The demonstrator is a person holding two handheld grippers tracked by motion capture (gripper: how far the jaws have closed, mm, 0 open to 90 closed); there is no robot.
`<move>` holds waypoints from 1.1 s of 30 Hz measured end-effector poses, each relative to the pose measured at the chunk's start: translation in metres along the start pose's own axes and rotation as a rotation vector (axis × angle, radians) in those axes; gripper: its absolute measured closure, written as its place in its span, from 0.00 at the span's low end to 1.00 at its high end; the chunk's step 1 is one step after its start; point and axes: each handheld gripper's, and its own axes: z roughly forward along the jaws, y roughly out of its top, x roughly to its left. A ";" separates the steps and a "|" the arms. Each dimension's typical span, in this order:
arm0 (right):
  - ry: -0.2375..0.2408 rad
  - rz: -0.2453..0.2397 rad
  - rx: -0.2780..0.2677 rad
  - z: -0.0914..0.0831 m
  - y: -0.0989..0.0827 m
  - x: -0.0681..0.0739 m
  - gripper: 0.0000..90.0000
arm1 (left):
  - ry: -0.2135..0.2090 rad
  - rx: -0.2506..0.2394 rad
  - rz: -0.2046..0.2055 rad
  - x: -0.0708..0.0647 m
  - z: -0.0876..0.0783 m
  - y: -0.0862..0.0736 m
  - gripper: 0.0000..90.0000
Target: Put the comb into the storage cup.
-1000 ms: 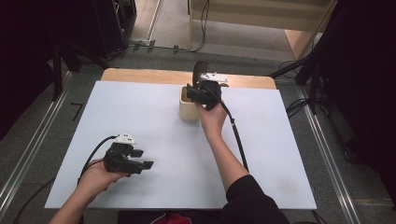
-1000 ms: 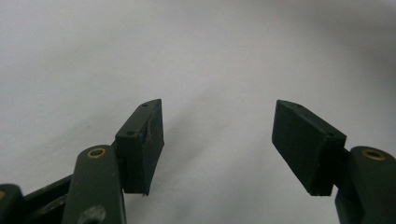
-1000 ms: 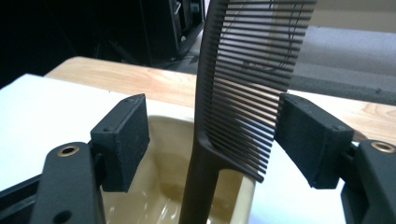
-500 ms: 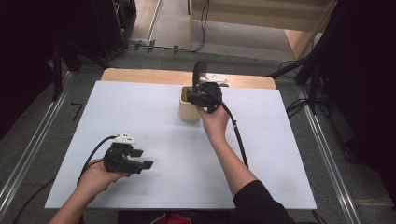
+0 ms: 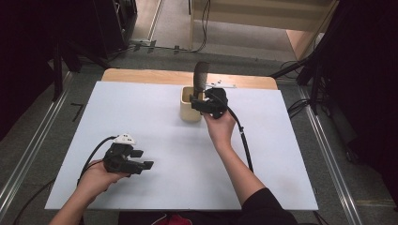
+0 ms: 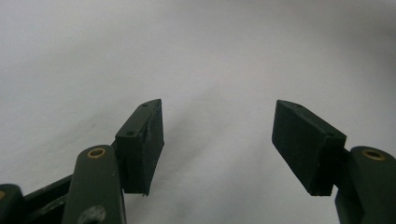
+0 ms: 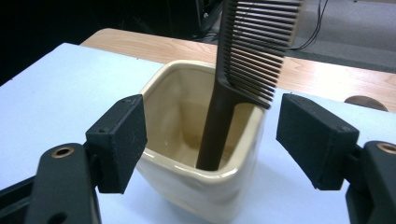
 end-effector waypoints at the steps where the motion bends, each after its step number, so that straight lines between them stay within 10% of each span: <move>1: -0.001 0.000 0.001 -0.002 0.000 -0.001 0.25 | 0.000 0.000 -0.001 0.000 0.000 0.000 0.39; 33: -0.018 -0.071 0.010 -0.043 -0.026 -0.023 0.25 | 0.005 -0.004 -0.003 0.003 0.000 0.002 0.39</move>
